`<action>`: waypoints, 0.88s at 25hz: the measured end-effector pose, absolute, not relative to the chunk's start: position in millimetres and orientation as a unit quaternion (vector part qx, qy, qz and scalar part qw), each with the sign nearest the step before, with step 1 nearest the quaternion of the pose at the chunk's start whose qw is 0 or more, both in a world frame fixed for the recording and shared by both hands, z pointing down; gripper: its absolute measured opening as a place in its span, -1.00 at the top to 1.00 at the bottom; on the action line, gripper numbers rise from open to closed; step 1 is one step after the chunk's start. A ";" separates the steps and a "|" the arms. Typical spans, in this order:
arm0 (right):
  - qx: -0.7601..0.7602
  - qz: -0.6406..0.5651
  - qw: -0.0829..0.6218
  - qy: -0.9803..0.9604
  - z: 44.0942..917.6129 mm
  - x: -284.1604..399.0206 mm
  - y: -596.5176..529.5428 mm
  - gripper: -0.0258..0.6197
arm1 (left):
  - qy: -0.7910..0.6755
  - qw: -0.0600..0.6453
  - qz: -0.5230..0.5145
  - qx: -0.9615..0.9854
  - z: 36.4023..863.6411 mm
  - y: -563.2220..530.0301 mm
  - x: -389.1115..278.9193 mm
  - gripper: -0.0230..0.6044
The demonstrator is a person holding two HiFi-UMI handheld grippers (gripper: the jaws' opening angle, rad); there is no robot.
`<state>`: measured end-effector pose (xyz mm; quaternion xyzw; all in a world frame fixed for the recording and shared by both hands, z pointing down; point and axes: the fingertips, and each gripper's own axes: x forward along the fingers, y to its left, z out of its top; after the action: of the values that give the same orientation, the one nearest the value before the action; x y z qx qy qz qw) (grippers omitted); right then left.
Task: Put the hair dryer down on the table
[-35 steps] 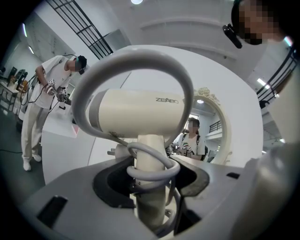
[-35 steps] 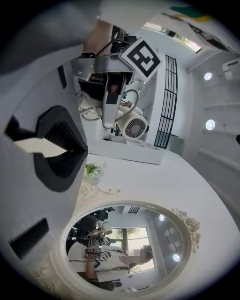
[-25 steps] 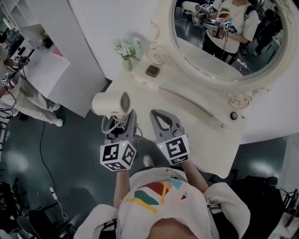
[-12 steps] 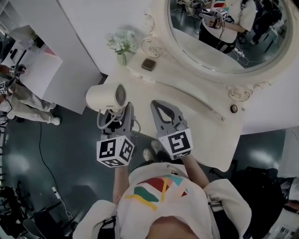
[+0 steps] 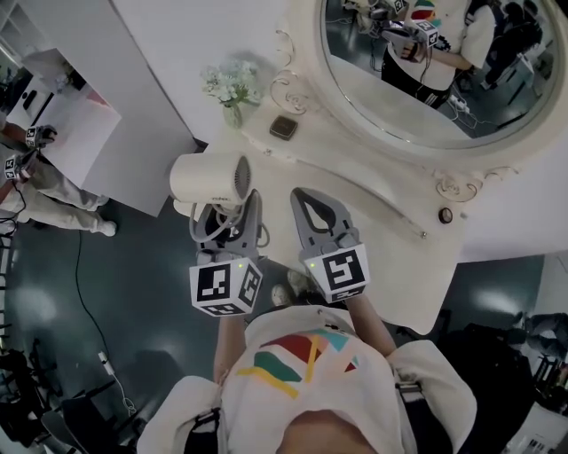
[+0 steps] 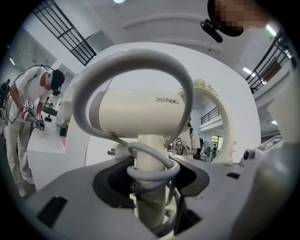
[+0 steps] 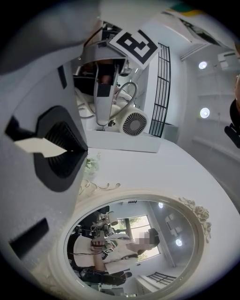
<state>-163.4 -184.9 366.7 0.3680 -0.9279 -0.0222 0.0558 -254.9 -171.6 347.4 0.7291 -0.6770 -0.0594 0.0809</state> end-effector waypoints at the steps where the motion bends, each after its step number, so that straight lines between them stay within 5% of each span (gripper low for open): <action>1: 0.369 -0.024 0.054 -0.928 366.7 -162.7 -186.2 0.92 | -0.677 0.080 -0.057 0.729 348.0 -172.9 -254.2 0.21; 22: 0.394 -0.001 0.063 -0.917 384.1 -134.7 -216.6 0.92 | -0.655 0.084 0.051 0.749 392.8 -225.7 -218.0 0.21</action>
<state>-134.7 -216.6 384.1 0.3937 -0.9170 -0.0007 0.0633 -218.0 -225.7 392.8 0.7489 -0.6554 0.0512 0.0840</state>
